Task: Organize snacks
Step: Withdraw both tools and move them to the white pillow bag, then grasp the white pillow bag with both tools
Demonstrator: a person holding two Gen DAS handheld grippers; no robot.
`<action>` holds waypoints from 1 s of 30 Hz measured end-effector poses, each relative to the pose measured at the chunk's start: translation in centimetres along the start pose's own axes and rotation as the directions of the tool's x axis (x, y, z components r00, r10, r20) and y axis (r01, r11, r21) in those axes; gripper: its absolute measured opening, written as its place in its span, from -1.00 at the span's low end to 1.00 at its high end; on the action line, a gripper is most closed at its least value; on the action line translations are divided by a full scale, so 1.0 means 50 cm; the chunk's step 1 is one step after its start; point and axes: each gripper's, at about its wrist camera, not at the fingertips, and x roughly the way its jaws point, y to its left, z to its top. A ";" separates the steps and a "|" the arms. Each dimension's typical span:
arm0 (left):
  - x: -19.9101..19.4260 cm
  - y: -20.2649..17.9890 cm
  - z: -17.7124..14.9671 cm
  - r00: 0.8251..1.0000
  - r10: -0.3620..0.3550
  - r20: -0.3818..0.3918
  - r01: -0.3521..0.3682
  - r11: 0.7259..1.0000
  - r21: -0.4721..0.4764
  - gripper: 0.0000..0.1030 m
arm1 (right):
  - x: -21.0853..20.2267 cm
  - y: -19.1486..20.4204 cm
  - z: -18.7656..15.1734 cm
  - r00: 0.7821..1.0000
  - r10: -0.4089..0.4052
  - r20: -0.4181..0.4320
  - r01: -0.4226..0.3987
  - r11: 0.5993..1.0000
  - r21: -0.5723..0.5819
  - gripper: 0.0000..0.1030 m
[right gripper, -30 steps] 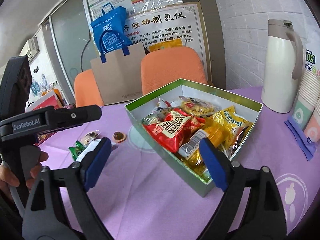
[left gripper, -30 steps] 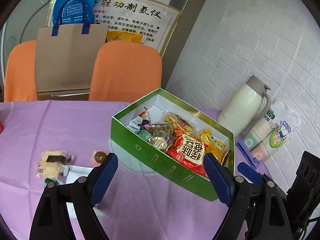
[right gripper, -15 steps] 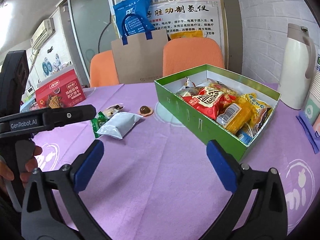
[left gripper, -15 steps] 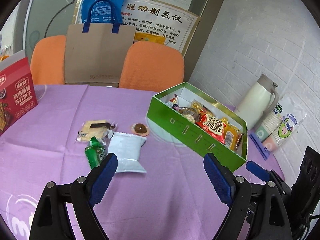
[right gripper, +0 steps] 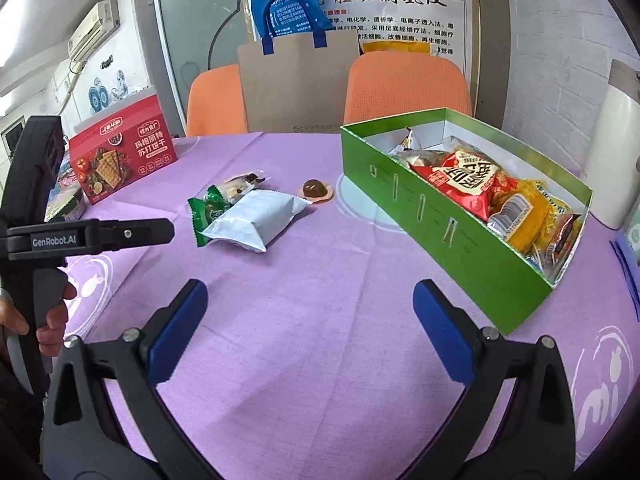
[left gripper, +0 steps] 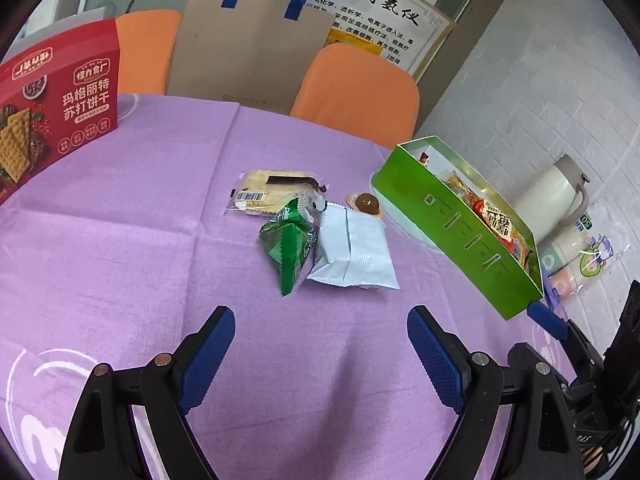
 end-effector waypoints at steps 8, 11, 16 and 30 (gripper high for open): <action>-0.014 0.008 0.023 0.996 -0.081 0.033 0.080 0.997 0.010 0.64 | 0.092 0.020 0.025 0.988 0.124 -0.090 -0.115 0.989 0.097 0.98; -0.028 0.029 0.023 0.996 -0.074 0.043 0.074 0.997 -0.004 0.62 | 0.136 0.042 0.047 0.986 0.131 -0.103 -0.122 0.989 0.089 0.94; -0.051 0.069 0.015 0.996 -0.063 0.057 0.066 0.997 -0.037 0.61 | 0.214 0.062 0.071 0.977 0.155 -0.146 -0.138 0.983 0.121 0.63; 0.035 0.019 -0.017 0.972 -0.216 -0.092 0.216 0.976 -0.007 0.31 | 0.110 0.036 -0.027 0.953 0.229 -0.197 -0.223 0.973 0.053 -0.20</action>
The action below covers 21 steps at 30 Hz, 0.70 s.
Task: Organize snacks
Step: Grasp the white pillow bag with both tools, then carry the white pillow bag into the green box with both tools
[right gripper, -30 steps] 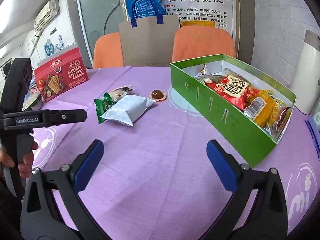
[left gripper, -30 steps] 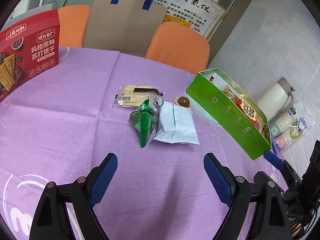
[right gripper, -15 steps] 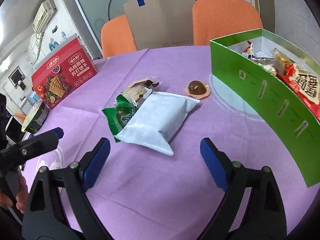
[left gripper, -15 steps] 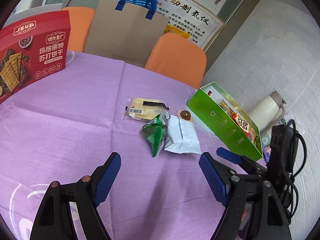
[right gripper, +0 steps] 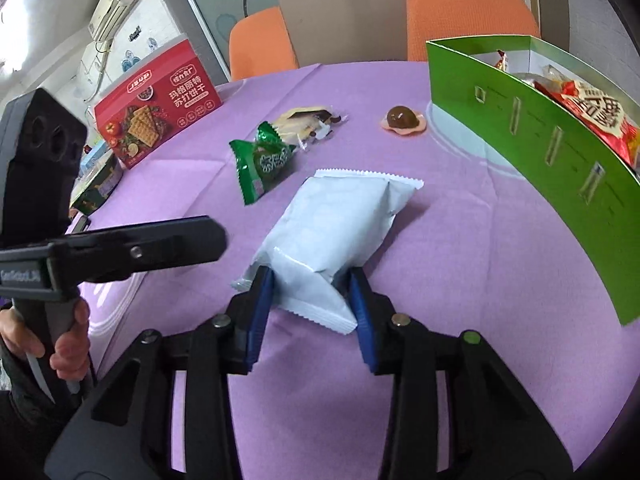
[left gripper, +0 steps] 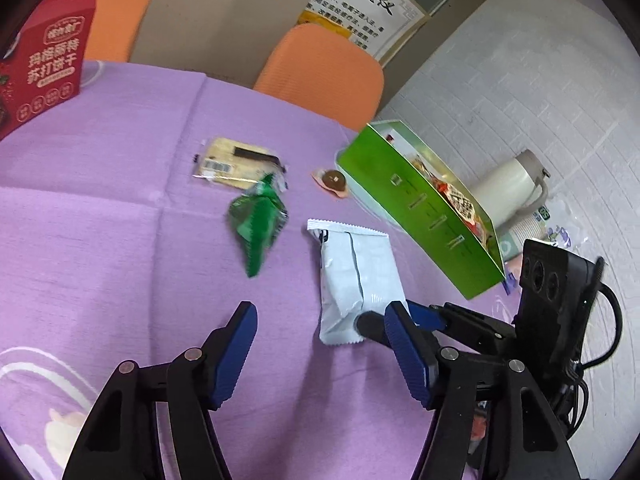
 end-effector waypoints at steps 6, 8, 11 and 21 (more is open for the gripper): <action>0.063 -0.063 -0.018 0.993 -0.055 -0.100 0.060 0.997 0.049 0.16 | -0.052 -0.004 -0.039 0.998 -0.030 0.047 0.029 1.000 0.010 0.19; 0.072 -0.081 -0.026 0.991 -0.054 -0.120 0.062 0.996 0.065 0.14 | -0.060 -0.008 -0.043 0.998 -0.028 0.058 0.028 1.000 0.015 0.19; 0.080 -0.093 -0.027 0.990 -0.056 -0.133 0.065 0.996 0.065 0.13 | -0.055 -0.004 -0.038 0.998 -0.022 0.064 0.021 1.000 0.020 0.19; 0.099 -0.105 -0.015 0.989 -0.043 -0.142 0.051 0.997 0.053 -0.17 | -0.061 -0.012 -0.043 0.994 -0.066 0.088 0.061 0.996 0.058 -0.52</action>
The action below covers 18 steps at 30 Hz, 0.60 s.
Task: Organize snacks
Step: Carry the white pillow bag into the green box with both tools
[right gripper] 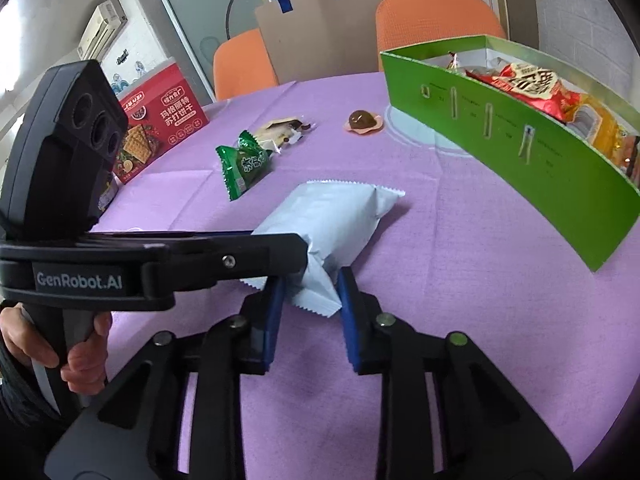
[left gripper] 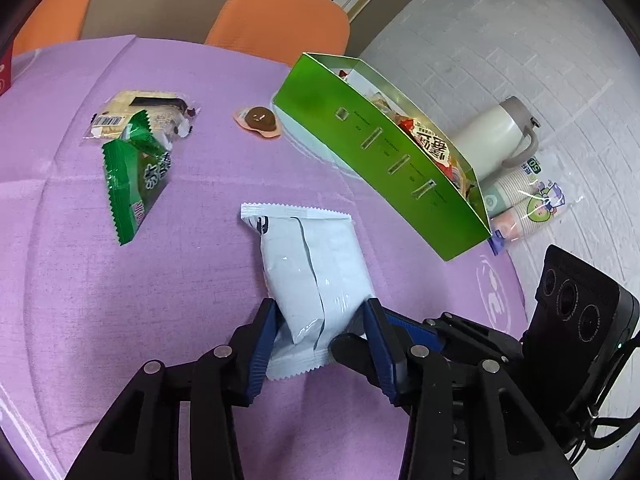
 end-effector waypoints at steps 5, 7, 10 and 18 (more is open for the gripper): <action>-0.015 -0.055 0.018 0.999 -0.012 0.032 0.010 0.998 0.060 -0.19 | -0.066 -0.017 0.017 0.996 -0.032 0.088 0.031 0.999 0.015 -0.54; -0.022 -0.083 0.030 0.999 -0.024 0.049 0.019 0.996 0.090 -0.19 | -0.095 -0.024 0.026 0.990 -0.051 0.128 0.049 0.999 0.017 -0.54; -0.029 -0.126 0.053 0.997 -0.044 0.070 0.035 0.991 0.132 -0.19 | -0.134 -0.041 0.039 0.981 -0.063 0.185 0.058 0.998 0.032 -0.55; -0.013 -0.241 0.131 0.993 -0.082 0.091 0.059 0.971 0.234 -0.19 | -0.209 -0.110 0.083 0.944 -0.131 0.303 0.110 0.990 0.087 -0.55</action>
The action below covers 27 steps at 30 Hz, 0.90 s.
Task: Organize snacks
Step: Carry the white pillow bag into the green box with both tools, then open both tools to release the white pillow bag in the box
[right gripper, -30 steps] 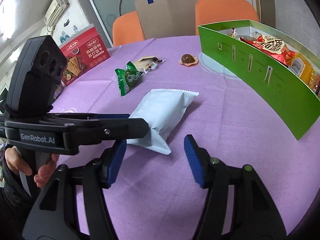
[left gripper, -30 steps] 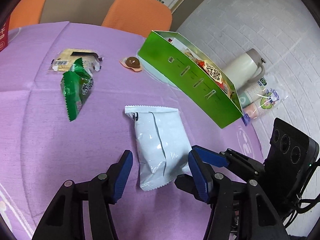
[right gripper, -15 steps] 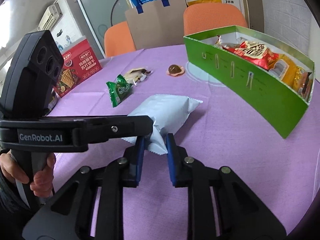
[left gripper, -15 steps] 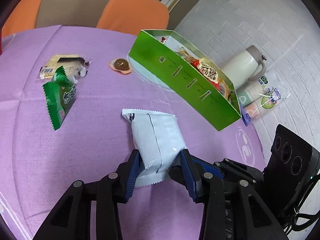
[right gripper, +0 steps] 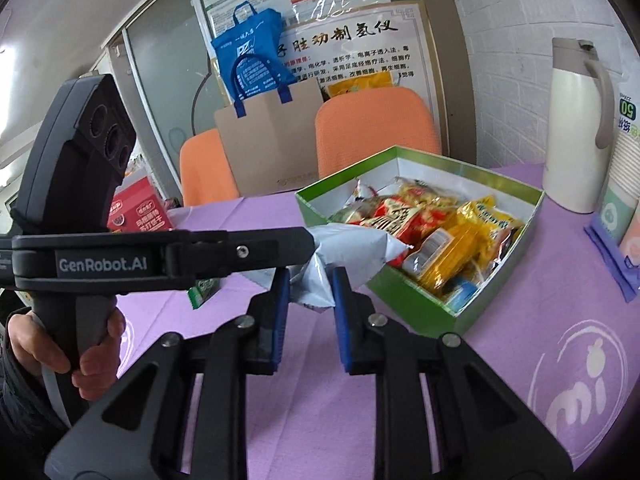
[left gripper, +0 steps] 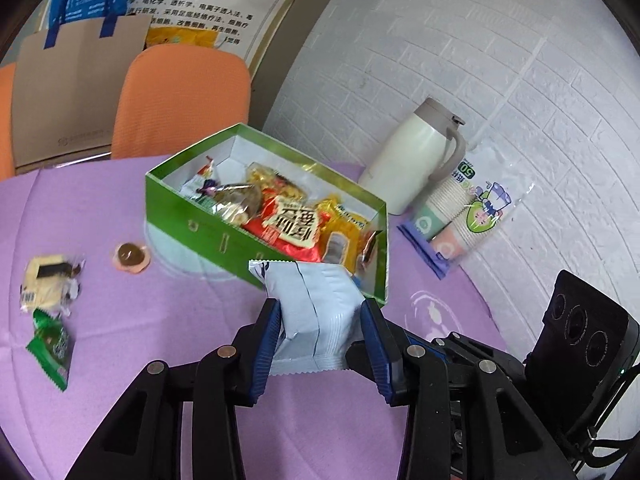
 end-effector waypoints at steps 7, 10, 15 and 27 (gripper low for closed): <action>0.063 -0.059 0.084 0.999 -0.039 -0.005 0.039 0.998 0.042 -0.19 | -0.004 -0.074 0.051 0.996 -0.057 0.061 0.054 0.997 0.053 -0.55; 0.095 -0.074 0.113 0.999 -0.036 -0.014 0.037 0.998 0.049 -0.19 | 0.002 -0.112 0.061 0.995 -0.073 0.071 0.067 0.994 0.083 -0.55; 0.163 -0.080 0.144 0.999 -0.019 -0.041 0.021 0.999 0.043 -0.19 | 0.063 -0.166 0.065 0.991 -0.128 0.026 0.125 0.988 0.093 -0.49; 0.175 -0.020 0.110 0.996 0.062 -0.057 -0.063 0.998 -0.012 0.01 | 0.052 -0.173 0.031 0.975 -0.220 0.021 0.217 0.973 0.083 -0.42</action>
